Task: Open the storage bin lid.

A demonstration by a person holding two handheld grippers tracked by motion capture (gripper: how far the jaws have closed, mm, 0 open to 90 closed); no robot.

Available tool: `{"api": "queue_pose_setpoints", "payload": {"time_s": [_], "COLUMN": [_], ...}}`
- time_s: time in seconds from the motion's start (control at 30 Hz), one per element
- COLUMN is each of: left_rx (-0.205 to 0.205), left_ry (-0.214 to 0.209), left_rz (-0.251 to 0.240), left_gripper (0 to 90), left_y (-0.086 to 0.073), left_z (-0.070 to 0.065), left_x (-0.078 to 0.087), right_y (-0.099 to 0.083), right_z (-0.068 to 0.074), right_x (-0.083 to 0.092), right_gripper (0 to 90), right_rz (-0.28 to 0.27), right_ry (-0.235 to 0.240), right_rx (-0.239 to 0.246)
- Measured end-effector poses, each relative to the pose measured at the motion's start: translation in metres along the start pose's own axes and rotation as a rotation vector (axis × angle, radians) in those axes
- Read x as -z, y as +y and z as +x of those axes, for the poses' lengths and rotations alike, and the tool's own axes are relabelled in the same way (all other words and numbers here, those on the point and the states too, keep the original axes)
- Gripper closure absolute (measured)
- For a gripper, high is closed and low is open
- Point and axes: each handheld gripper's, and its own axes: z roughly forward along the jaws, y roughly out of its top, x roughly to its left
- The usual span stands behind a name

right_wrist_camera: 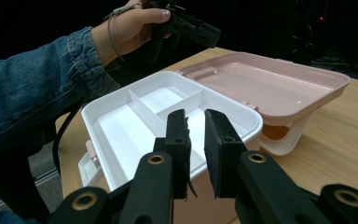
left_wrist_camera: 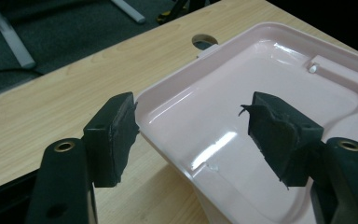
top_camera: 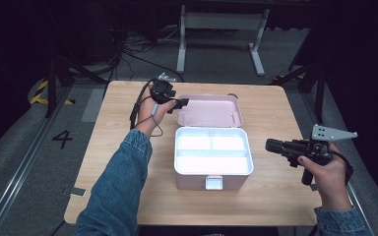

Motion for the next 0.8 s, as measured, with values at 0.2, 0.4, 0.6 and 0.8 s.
{"api": "queue_pose_setpoints", "payload": {"time_s": [0.2, 0.4, 0.6, 0.8], "left_rx": [-0.043, -0.079, -0.143, -0.178], "left_ry": [-0.011, -0.033, -0.051, -0.056], "left_rz": [-0.041, -0.081, -0.094, -0.096], "left_gripper": [32.3, 32.1, 32.2, 32.2], "left_y": [0.002, 0.001, -0.006, -0.018], "left_z": [-0.008, -0.020, -0.034, -0.044], "left_x": [0.028, 0.061, 0.097, 0.126], "right_y": [0.003, 0.007, 0.012, 0.016], "right_z": [-0.004, -0.011, -0.016, -0.021], "right_x": [-0.002, -0.008, -0.010, -0.009], "right_gripper": [79.6, 78.2, 76.4, 74.9], "right_rz": [-0.003, 0.005, 0.011, 0.018], "right_ry": [-0.003, -0.005, -0.030, -0.061], "right_rx": [0.003, 0.001, 0.013, 0.018]}}
